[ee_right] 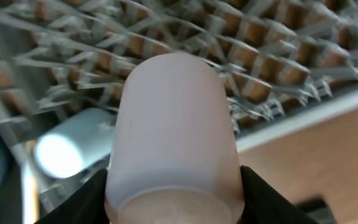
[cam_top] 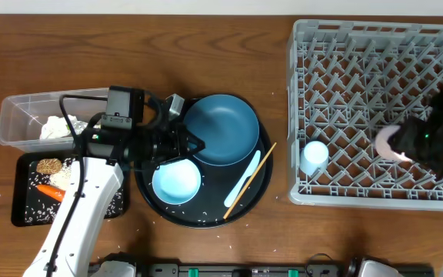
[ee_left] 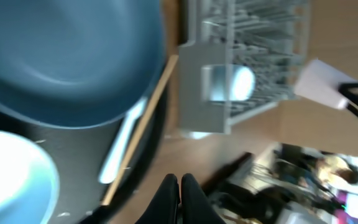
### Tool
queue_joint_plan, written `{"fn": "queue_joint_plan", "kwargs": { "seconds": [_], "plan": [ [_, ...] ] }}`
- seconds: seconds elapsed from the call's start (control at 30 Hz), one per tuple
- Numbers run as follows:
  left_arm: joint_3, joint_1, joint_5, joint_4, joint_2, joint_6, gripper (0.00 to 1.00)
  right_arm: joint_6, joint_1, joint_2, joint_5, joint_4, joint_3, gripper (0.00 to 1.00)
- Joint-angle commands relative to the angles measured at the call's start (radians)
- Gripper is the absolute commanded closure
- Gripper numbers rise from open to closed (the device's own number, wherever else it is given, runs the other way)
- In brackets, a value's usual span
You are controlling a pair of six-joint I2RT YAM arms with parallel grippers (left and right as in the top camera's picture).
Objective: Sort waste into correct bins and load items into the dishwasher rack
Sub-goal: 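Lower the pink cup upside down into the dish rack and release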
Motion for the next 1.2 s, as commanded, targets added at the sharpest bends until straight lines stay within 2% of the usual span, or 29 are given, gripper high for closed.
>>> {"fn": "queue_joint_plan", "kwargs": {
  "seconds": [0.0,0.5,1.17],
  "plan": [
    [0.001,0.003,-0.115,-0.014,-0.007,0.029,0.94,0.010,-0.034,0.059,0.040,-0.014,0.008,0.99],
    [0.001,0.003,-0.121,-0.036,-0.007,0.029,0.94,-0.016,-0.037,0.268,0.032,-0.012,0.006,0.99],
    [0.001,0.003,-0.121,-0.036,-0.007,0.029,0.94,-0.068,-0.031,0.276,-0.058,0.034,0.011,0.99]
  ]
}}
